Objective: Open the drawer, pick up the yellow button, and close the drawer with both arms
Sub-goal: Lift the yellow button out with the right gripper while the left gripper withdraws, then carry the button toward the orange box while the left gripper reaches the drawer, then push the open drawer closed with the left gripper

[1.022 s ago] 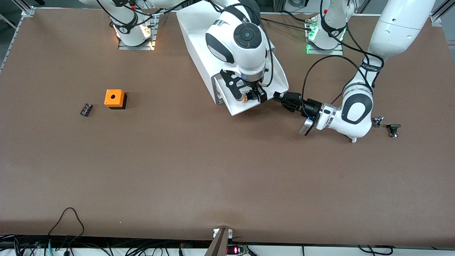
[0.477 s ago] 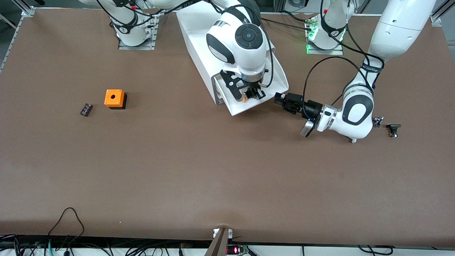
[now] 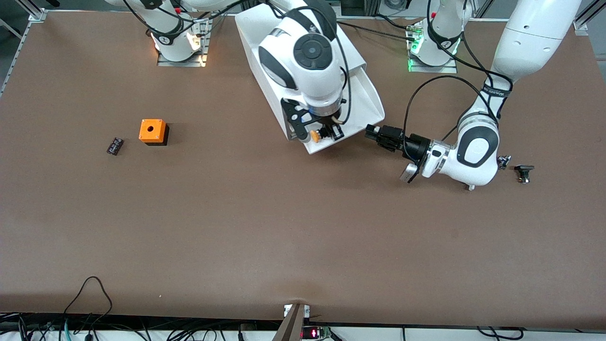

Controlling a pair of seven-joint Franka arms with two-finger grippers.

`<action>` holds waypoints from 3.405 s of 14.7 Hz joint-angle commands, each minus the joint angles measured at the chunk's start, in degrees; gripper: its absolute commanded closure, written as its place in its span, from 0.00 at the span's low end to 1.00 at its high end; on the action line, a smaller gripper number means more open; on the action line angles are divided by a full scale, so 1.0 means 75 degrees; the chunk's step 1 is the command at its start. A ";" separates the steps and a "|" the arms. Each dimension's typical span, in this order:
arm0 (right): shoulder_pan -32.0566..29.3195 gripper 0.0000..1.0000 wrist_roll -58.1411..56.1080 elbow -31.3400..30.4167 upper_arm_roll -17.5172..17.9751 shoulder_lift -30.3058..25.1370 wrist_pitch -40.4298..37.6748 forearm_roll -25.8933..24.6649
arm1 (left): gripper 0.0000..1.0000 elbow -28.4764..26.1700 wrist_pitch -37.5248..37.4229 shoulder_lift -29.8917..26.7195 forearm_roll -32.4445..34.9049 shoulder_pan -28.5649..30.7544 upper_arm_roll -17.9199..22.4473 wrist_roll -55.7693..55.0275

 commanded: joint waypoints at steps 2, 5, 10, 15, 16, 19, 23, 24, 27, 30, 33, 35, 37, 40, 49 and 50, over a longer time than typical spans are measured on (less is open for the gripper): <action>-0.0424 1.00 -0.0640 0.0054 0.0109 -0.0461 -0.0390 0.0331 | 0.50 0.0257 -0.0046 -0.0389 0.0612 0.0058 0.0001 -0.1006; -0.0786 1.00 -0.1951 0.0054 0.0109 -0.0859 -0.0940 0.0343 | 0.50 0.0832 -0.0023 -0.0424 0.1408 0.0058 0.0036 -0.2094; -0.1559 1.00 -0.4726 0.0031 0.0027 -0.1118 -0.1772 0.0343 | 0.52 0.1805 0.0105 -0.0447 0.3281 -0.0047 0.0024 -0.3991; -0.2462 1.00 -0.7796 0.0019 -0.0124 -0.1118 -0.2464 -0.0066 | 0.50 0.1888 0.0656 -0.0903 0.5483 -0.0468 -0.0070 -0.6124; -0.2556 1.00 -0.8371 -0.0016 -0.0287 -0.1118 -0.2547 -0.0241 | 0.50 0.1888 0.0692 -0.0974 0.5918 -0.0574 -0.0081 -0.6593; -0.2698 1.00 -0.9918 -0.0308 -0.0942 -0.1118 -0.2559 -0.0349 | 0.47 0.1888 0.0773 -0.1255 0.6612 -0.0820 -0.0081 -0.7894; -0.2698 1.00 -1.1420 -0.0706 -0.1717 -0.1118 -0.2443 -0.0349 | 0.46 0.1771 0.1463 -0.1467 0.6836 -0.1020 -0.0081 -0.9116; -0.2698 1.00 -1.1691 -0.0800 -0.1881 -0.1118 -0.2349 -0.0349 | 0.46 0.1771 0.1663 -0.1478 0.6883 -0.1078 -0.0093 -0.9303; -0.2745 1.00 -1.2558 -0.1222 -0.2268 -0.1118 -0.2010 -0.0279 | 0.47 0.1771 0.2038 -0.1467 0.7536 -0.1721 -0.0093 -1.0752; -0.2978 1.00 -1.3168 -0.1947 -0.2457 -0.1211 -0.1320 -0.0232 | 0.42 0.1655 0.2588 -0.1455 0.8078 -0.2331 -0.0105 -1.1869; -0.3353 1.00 -1.3813 -0.3211 -0.2457 -0.1620 -0.0184 -0.0220 | 0.26 0.1467 0.3163 -0.1467 0.8091 -0.2671 -0.0116 -1.2210; -0.3576 1.00 -1.4281 -0.4136 -0.2469 -0.1925 0.0671 -0.0220 | 0.04 0.1432 0.3351 -0.1467 0.8091 -0.2754 -0.0128 -1.2305; -0.3775 1.00 -1.4552 -0.4794 -0.2457 -0.2078 0.1305 -0.0197 | 0.02 0.1408 0.3364 -0.1467 0.8091 -0.2906 -0.0140 -1.2491; -0.3998 1.00 -1.4833 -0.5463 -0.2457 -0.2196 0.1997 -0.0196 | 0.02 0.1350 0.3399 -0.1443 0.8091 -0.3106 -0.0140 -1.2761; -0.4736 1.00 -1.6356 -0.6637 -0.2457 -0.1740 0.4272 0.0459 | 0.02 0.0623 0.3774 -0.1865 0.8067 -0.3329 -0.0362 -1.3113; -0.4783 1.00 -1.6462 -0.6649 -0.2457 -0.1646 0.4366 0.0506 | 0.02 0.0565 0.3762 -0.1912 0.8044 -0.3317 -0.0502 -1.3113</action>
